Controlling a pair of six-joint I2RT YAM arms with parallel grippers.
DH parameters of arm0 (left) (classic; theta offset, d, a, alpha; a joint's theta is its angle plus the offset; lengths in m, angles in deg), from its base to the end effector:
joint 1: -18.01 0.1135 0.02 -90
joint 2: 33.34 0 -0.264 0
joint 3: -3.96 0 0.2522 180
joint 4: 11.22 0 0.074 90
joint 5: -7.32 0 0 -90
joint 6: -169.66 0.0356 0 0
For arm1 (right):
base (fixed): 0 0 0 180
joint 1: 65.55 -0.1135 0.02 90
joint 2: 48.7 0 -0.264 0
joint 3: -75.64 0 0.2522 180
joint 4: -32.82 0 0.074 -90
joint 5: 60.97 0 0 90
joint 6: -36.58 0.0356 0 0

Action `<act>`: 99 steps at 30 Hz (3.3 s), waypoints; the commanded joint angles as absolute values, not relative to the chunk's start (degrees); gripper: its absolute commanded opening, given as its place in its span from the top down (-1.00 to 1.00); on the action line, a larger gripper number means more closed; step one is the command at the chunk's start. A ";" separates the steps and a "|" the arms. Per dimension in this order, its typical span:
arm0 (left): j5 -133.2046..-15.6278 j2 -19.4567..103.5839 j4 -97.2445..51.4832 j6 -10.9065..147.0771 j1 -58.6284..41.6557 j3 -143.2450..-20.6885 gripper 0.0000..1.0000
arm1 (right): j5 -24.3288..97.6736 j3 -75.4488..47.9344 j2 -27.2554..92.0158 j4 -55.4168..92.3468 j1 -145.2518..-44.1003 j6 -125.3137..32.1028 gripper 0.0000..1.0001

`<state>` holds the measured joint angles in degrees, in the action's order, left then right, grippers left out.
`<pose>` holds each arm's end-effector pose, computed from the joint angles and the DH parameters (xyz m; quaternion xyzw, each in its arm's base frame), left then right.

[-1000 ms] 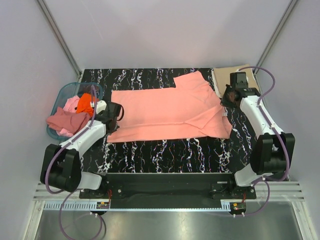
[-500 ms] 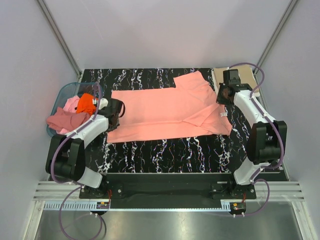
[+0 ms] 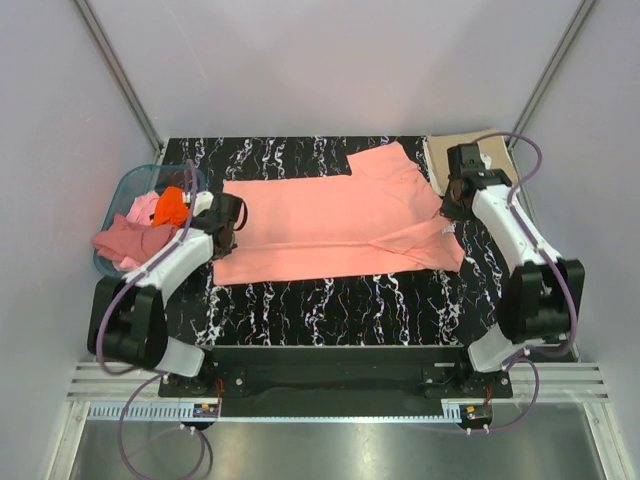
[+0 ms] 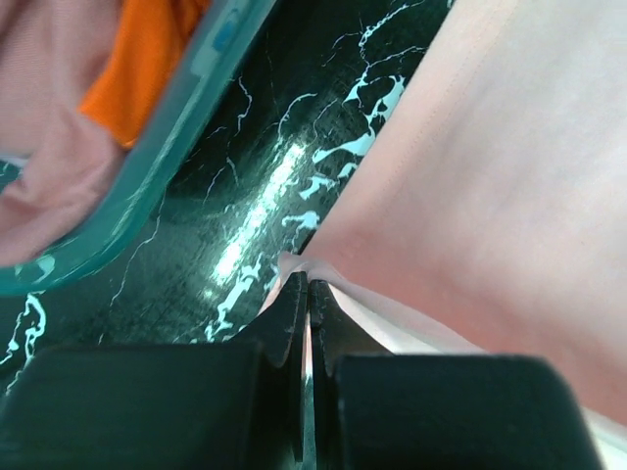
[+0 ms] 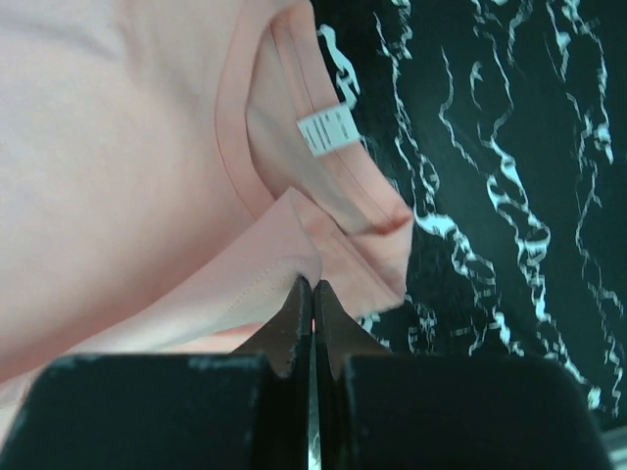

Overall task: Fold and stack the t-shirts
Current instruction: Fold the tshirt

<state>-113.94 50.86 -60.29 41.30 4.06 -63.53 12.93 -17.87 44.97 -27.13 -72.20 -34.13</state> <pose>0.2740 -0.0490 0.2084 -0.2543 0.9084 0.1474 0.2975 0.3419 0.0299 0.2824 0.1412 0.9469 -0.0745 0.2792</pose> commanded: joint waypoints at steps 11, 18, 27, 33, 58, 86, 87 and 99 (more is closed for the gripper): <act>-105.54 22.83 -65.85 39.76 4.48 -51.38 1.00 | 16.72 1.04 7.92 -43.86 -72.40 -14.23 1.00; -103.33 17.37 -66.65 37.48 4.30 -47.77 1.00 | 20.24 4.39 -2.47 -47.83 -72.40 -9.30 1.00; -105.09 19.57 -66.73 37.83 4.30 -48.29 1.00 | 20.34 8.36 -0.54 -42.90 -72.40 -11.93 1.00; -107.28 23.07 -66.56 38.45 4.30 -51.19 1.00 | 17.43 6.24 3.67 -40.63 -72.40 -14.48 1.00; -112.65 52.61 -60.32 42.40 4.39 -64.55 1.00 | 16.46 -13.35 38.75 -22.43 -72.49 -39.88 1.00; -115.90 61.66 -60.67 42.58 4.48 -69.65 1.00 | 13.57 -18.19 48.60 -16.45 -74.07 -48.67 1.00; -115.90 61.93 -60.67 42.75 4.56 -70.00 1.00 | 13.48 -18.10 48.33 -16.45 -74.07 -48.67 1.00; -117.83 63.77 -61.11 43.37 4.92 -72.64 1.00 | 13.39 -17.40 48.07 -16.45 -74.07 -48.32 1.00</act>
